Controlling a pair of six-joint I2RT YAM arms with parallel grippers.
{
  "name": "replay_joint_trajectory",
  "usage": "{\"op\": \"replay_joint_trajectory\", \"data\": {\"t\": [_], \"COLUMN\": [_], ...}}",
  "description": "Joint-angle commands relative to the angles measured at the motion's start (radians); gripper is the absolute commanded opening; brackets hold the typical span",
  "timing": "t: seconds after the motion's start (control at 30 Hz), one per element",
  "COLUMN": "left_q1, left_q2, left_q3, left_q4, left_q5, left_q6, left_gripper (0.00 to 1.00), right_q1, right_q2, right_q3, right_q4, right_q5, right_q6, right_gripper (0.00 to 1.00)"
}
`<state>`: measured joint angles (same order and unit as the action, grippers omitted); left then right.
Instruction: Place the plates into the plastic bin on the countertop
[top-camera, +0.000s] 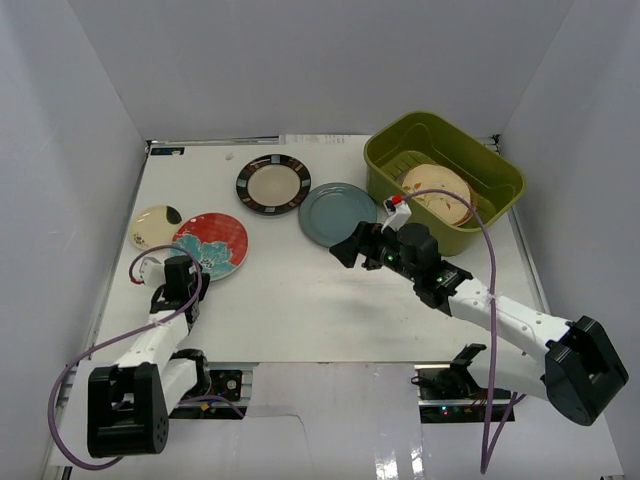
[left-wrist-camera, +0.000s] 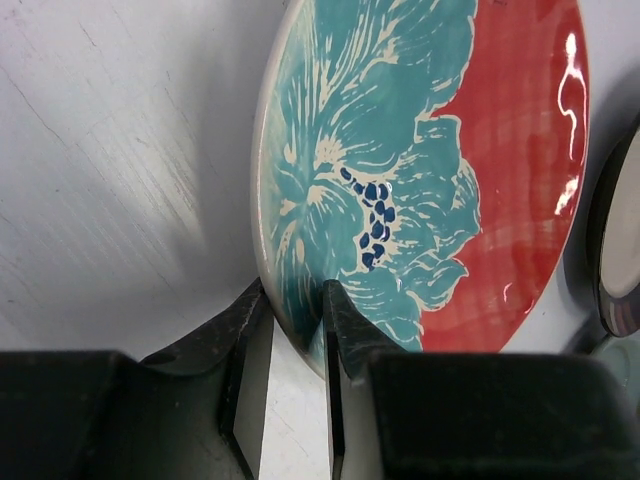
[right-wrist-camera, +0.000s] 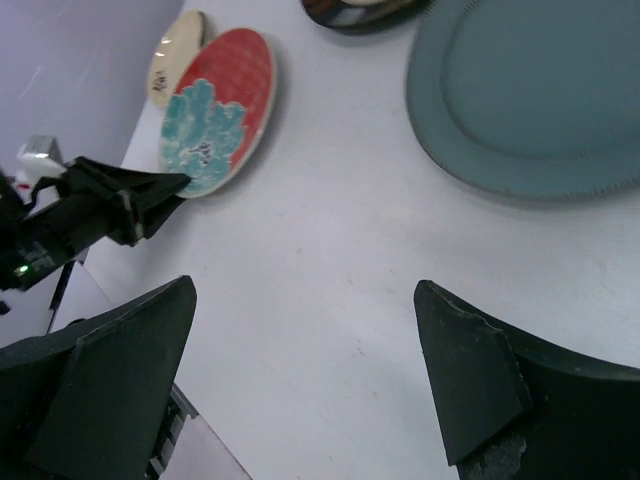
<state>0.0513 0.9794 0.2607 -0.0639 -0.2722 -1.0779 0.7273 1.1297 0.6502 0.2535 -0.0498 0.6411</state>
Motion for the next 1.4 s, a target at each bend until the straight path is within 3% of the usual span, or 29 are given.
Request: {"op": "replay_joint_trajectory", "data": {"t": [0.0, 0.13, 0.43, 0.6, 0.83, 1.03, 1.37], "left_q1": [-0.002, -0.004, -0.002, -0.004, -0.010, -0.116, -0.188], "left_q2": [-0.027, -0.103, -0.465, -0.516, -0.578, -0.565, -0.556], "left_q3": [-0.040, -0.061, -0.118, -0.127, 0.017, 0.138, 0.273], "left_q4": [0.001, 0.009, 0.018, 0.018, -0.109, -0.154, -0.224], "left_q5": [0.019, 0.056, 0.203, 0.307, 0.373, 0.431, 0.472], "left_q6": [0.055, 0.088, 0.157, 0.157, 0.179, 0.210, 0.234], "left_gripper": [0.00, 0.00, 0.00, 0.00, 0.00, 0.00, 0.00], "right_q1": [0.003, 0.003, 0.032, 0.058, 0.086, 0.086, 0.069], "right_q2": [-0.021, 0.021, 0.238, 0.344, 0.493, 0.545, 0.545], "right_q3": [-0.102, -0.150, -0.058, -0.031, 0.081, 0.126, 0.112], "right_q4": [0.121, 0.193, 0.279, 0.383, 0.411, 0.420, 0.368], "right_q5": [0.152, 0.140, -0.122, -0.220, -0.277, -0.300, -0.251], "right_q6": [0.144, 0.213, 0.244, 0.301, 0.301, 0.279, 0.270], "right_gripper": [0.96, 0.98, 0.90, 0.90, 0.90, 0.90, 0.90]}}
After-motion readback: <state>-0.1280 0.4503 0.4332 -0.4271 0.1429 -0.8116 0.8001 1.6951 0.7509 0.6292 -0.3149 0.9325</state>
